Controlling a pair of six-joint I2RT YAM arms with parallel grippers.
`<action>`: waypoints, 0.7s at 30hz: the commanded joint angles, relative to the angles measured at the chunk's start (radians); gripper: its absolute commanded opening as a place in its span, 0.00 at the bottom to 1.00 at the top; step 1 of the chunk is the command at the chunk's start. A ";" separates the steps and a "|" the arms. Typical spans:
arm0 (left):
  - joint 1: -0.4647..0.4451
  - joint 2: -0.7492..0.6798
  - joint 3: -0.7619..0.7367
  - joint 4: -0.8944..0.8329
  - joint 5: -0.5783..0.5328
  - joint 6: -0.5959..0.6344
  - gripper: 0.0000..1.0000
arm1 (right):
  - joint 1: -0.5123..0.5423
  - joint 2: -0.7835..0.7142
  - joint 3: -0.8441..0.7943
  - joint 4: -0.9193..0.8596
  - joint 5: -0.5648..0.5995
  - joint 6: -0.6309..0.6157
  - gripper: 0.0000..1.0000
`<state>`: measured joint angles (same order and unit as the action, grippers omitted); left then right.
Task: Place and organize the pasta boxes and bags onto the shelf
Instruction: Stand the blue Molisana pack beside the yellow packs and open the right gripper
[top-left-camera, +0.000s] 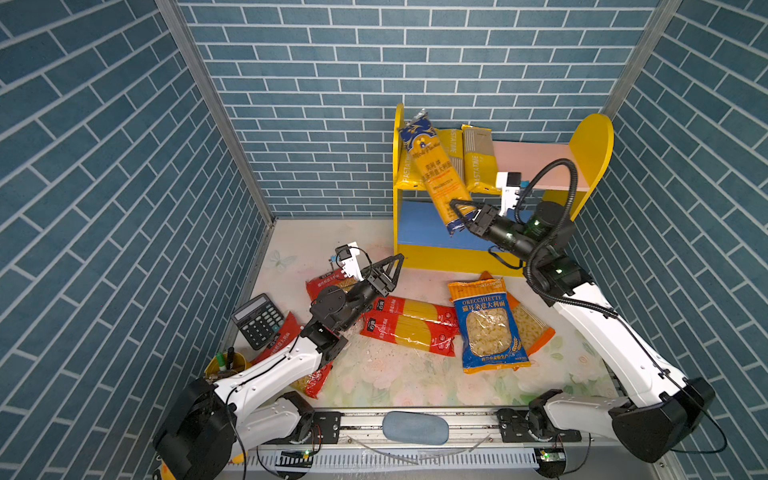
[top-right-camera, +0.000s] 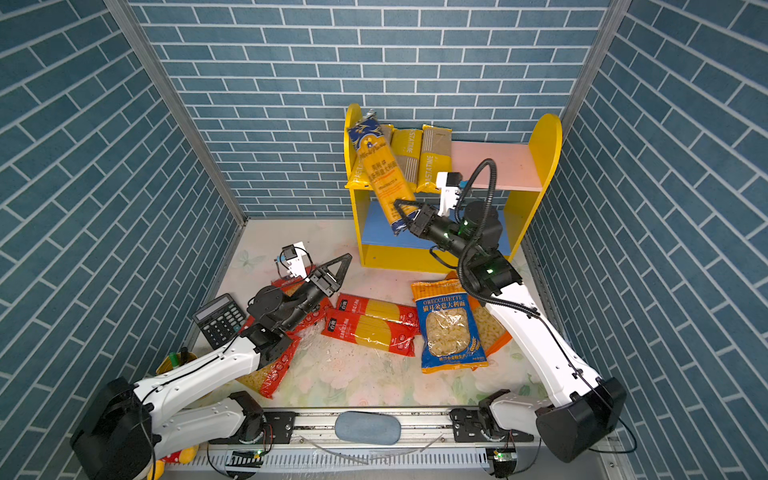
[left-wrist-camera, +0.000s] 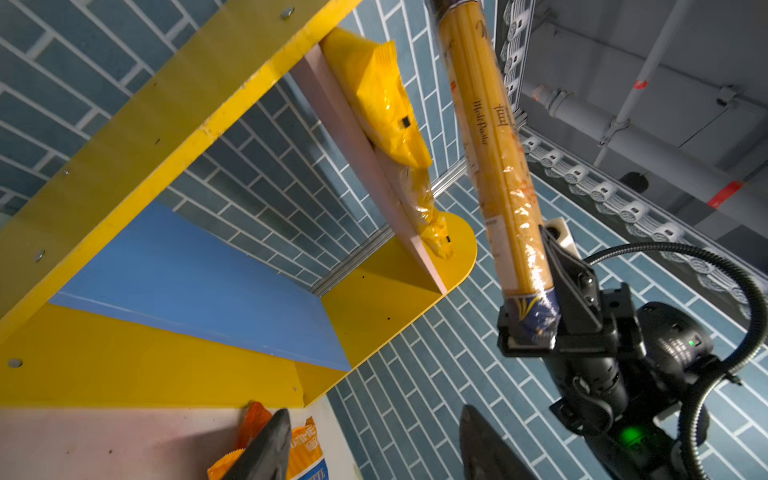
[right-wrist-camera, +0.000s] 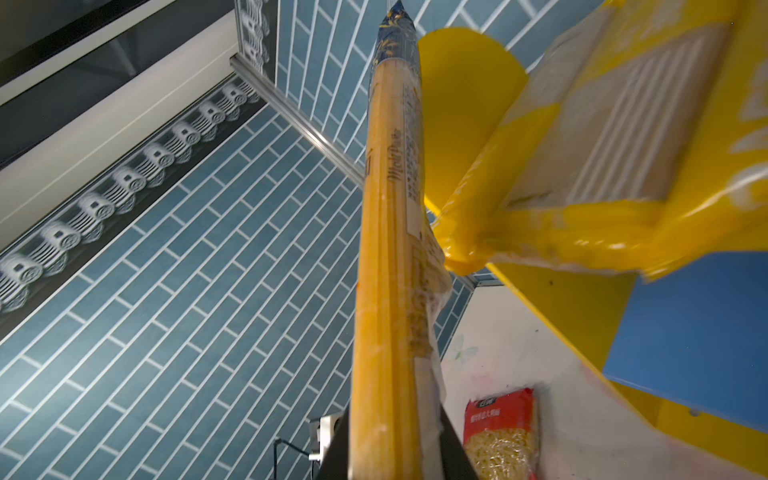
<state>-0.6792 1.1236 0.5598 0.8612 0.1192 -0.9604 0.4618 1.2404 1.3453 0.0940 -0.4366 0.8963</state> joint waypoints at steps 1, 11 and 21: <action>-0.022 0.019 -0.017 0.024 -0.012 0.023 0.64 | -0.057 -0.077 0.126 0.107 0.004 -0.062 0.00; -0.038 0.048 -0.033 0.024 -0.009 0.025 0.63 | -0.251 -0.078 0.213 -0.077 0.125 0.019 0.00; -0.048 0.051 -0.069 0.030 -0.023 0.021 0.63 | -0.413 0.086 0.336 -0.144 0.045 0.257 0.00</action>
<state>-0.7200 1.1717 0.5056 0.8730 0.1059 -0.9527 0.0448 1.3064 1.5696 -0.1825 -0.3309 1.0946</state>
